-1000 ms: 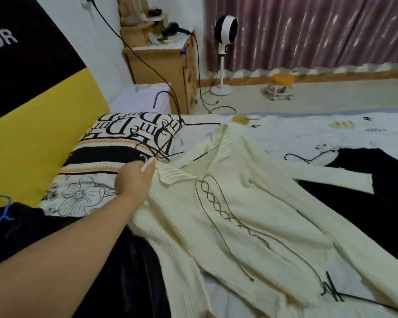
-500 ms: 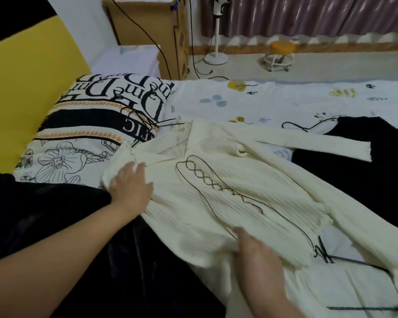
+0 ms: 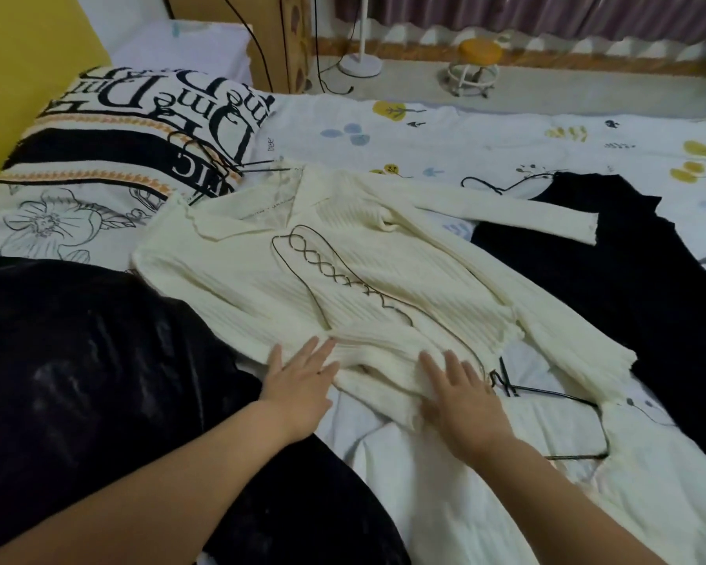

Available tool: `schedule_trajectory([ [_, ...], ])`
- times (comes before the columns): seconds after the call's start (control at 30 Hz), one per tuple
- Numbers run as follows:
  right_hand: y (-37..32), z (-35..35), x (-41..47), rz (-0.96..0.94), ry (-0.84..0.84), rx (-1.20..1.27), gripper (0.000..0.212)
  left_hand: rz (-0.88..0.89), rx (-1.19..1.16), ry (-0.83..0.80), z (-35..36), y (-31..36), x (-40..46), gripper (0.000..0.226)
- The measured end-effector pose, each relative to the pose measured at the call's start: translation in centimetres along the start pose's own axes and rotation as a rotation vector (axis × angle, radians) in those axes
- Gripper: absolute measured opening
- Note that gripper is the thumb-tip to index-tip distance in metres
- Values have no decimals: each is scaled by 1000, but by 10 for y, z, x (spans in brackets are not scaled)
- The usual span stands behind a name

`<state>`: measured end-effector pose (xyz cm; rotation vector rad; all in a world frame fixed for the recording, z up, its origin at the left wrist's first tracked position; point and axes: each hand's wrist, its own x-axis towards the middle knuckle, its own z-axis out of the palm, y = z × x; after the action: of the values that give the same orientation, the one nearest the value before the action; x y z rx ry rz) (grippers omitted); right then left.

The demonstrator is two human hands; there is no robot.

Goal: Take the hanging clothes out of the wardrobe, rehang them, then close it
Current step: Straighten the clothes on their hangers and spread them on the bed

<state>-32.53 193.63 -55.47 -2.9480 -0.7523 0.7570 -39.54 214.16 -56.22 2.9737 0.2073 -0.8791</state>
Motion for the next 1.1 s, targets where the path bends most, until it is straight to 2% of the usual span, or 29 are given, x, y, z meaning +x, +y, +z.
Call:
schedule_trajectory([
  [0.1, 21, 8, -21, -27, 49, 71, 62, -40, -144, 162, -4, 37, -7, 44],
  [0.2, 43, 7, -38, -6, 138, 81, 52, 26, -207, 274, 1, 69, -14, 33],
  [0.3, 78, 11, -51, 73, 191, 51, 49, -8, -207, 223, 6, 88, -18, 31],
  [0.47, 133, 14, -61, 252, 173, -26, 53, -28, -297, 32, 23, 110, -22, 45],
  [0.63, 172, 11, -56, 426, 60, 76, 56, -115, -400, 127, 24, 120, -22, 40],
  [0.7, 181, 9, -55, 402, 48, 151, 31, -159, -405, 193, 22, 125, -26, 37],
  [0.77, 186, 4, -57, 357, 85, 121, 4, -173, -393, 257, 21, 130, -32, 35],
  [0.93, 188, -5, -74, 321, 157, 67, 4, -152, -500, 350, 12, 134, -58, 34],
  [1.1, 189, -25, -119, 311, 415, 133, 18, -112, -645, 431, -8, 141, -101, 19],
])
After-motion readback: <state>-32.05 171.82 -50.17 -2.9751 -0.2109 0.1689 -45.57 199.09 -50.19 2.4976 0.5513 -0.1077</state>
